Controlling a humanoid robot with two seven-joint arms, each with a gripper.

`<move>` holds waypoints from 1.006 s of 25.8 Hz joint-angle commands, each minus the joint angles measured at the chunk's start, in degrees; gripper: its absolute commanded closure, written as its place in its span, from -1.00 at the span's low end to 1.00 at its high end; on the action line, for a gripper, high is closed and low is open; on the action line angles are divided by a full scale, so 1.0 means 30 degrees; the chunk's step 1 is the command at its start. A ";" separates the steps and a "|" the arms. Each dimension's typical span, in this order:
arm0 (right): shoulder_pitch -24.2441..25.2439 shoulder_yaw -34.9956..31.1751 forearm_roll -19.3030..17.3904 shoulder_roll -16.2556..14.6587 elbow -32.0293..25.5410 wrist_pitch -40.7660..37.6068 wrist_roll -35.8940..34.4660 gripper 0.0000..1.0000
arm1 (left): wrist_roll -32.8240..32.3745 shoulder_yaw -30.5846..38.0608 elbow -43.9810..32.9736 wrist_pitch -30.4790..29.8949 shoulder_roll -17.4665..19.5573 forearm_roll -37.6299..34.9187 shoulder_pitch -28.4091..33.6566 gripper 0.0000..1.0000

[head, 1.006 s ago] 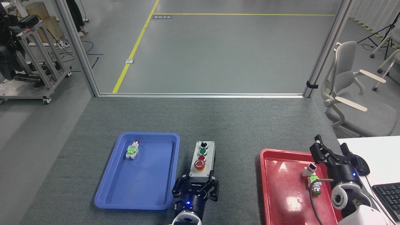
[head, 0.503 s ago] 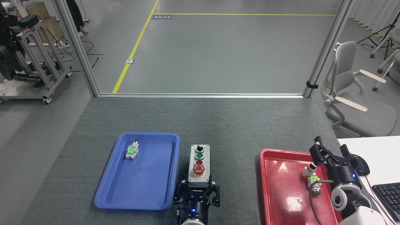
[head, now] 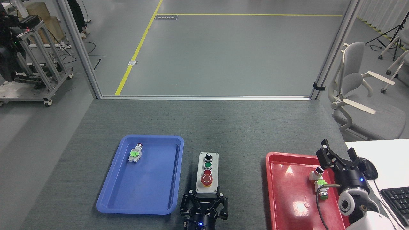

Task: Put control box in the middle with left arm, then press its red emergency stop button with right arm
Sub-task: 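Lower the control box onto the table and open the left gripper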

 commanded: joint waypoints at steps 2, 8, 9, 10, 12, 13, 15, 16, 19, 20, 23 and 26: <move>0.0053 0.0000 -0.0053 0.0025 0.0000 -0.0002 -0.0004 -0.99 | 0.0217 -0.0083 0.0091 0.0876 0.0030 0.0226 0.0004 1.00; 0.0053 0.0000 -0.0023 0.0025 0.0000 -0.0002 -0.0004 -0.96 | 0.0715 -0.0054 -0.0026 0.2692 0.0030 0.0285 0.0004 -0.50; 0.0053 0.0000 -0.0023 0.0025 0.0000 -0.0002 -0.0004 -0.96 | 0.0715 -0.0054 -0.0055 0.2692 0.0030 0.0285 0.0004 -0.75; 0.0053 0.0000 -0.0052 0.0025 0.0029 -0.0002 -0.0004 -0.95 | 0.0715 -0.0083 -0.0085 0.2633 0.0030 0.0314 0.0004 -0.94; 0.0053 0.0000 -0.0023 0.0025 0.0176 -0.0002 -0.0004 -0.95 | 0.0715 -0.0259 -0.0114 0.2253 0.0030 0.0373 0.0033 -0.96; 0.0053 0.0000 -0.0023 -0.0004 0.0205 -0.0002 -0.0004 -0.95 | 0.0715 -0.0434 -0.0114 0.2077 0.0030 0.0373 0.0004 -0.96; 0.0053 0.0000 -0.0023 -0.0004 0.0264 -0.0032 -0.0004 -0.95 | 0.0715 -0.0669 -0.0143 0.2018 0.0059 0.0373 0.0033 -0.97; 0.0053 0.0000 -0.0023 -0.0004 0.0264 -0.0032 -0.0004 -0.95 | 0.0686 -0.0698 -0.0143 0.2018 0.0030 0.0373 0.0033 -0.97; 0.0053 0.0000 -0.0023 -0.0004 0.0264 -0.0032 -0.0004 -0.95 | 0.0744 -0.0727 -0.0641 0.2253 0.0088 0.0343 0.0297 -0.97; 0.0053 0.0000 -0.0023 -0.0004 0.0264 -0.0032 -0.0004 -0.95 | 0.0773 -0.0757 -0.1168 0.2340 0.0088 0.0314 0.0560 -0.97; 0.0053 0.0000 -0.0053 -0.0034 0.0322 0.0027 -0.0004 -0.91 | 0.1564 -0.0786 -0.3013 0.3219 0.0264 -0.0740 0.1703 -0.97; 0.0053 0.0000 -0.0199 -0.0092 0.0322 -0.0119 0.0113 -0.65 | 0.2590 -0.0523 -0.4567 0.3600 0.0645 -0.2176 0.2113 -0.97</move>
